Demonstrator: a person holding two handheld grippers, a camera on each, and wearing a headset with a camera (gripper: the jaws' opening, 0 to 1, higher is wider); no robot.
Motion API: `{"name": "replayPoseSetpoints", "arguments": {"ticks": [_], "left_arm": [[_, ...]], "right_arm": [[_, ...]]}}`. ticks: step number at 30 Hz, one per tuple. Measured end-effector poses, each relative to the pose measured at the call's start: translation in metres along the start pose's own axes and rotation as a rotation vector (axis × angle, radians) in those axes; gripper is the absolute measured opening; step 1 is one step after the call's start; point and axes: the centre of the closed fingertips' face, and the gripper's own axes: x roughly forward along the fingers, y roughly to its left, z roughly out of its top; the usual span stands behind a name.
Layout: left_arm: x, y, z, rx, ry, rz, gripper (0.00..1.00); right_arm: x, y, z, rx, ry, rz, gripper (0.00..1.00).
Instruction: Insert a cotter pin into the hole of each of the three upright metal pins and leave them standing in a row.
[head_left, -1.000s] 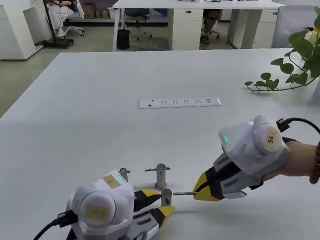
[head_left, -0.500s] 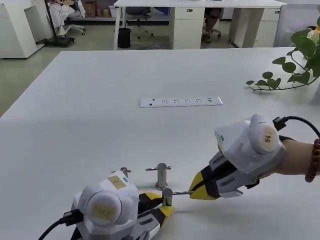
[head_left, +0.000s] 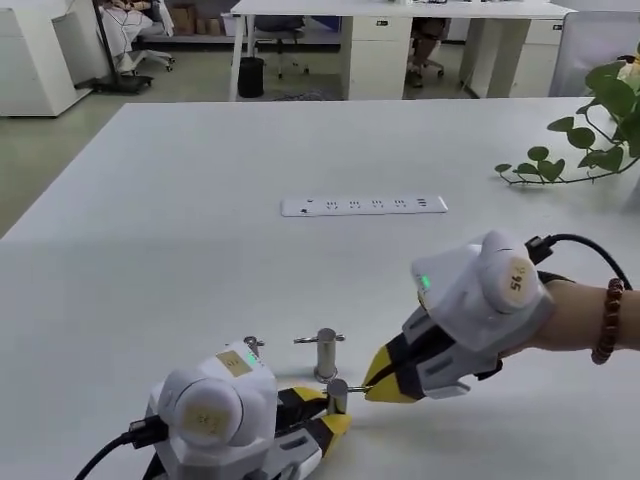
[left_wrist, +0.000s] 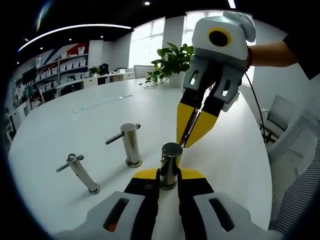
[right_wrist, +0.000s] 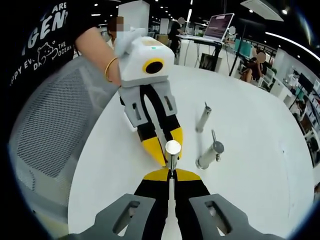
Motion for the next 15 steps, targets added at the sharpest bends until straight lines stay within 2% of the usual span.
{"name": "replayPoseSetpoints", "arguments": {"ticks": [7, 15], "left_arm": [[0.0003, 0.0000, -0.0001, -0.014, -0.004, -0.006, 0.11], [0.0002, -0.0002, -0.0005, -0.026, -0.004, -0.010, 0.11]], "right_arm": [[0.0049, -0.0002, 0.0036, 0.013, -0.001, 0.001, 0.00], [0.0101, -0.0011, 0.0091, 0.023, -0.010, -0.020, 0.00]]}}
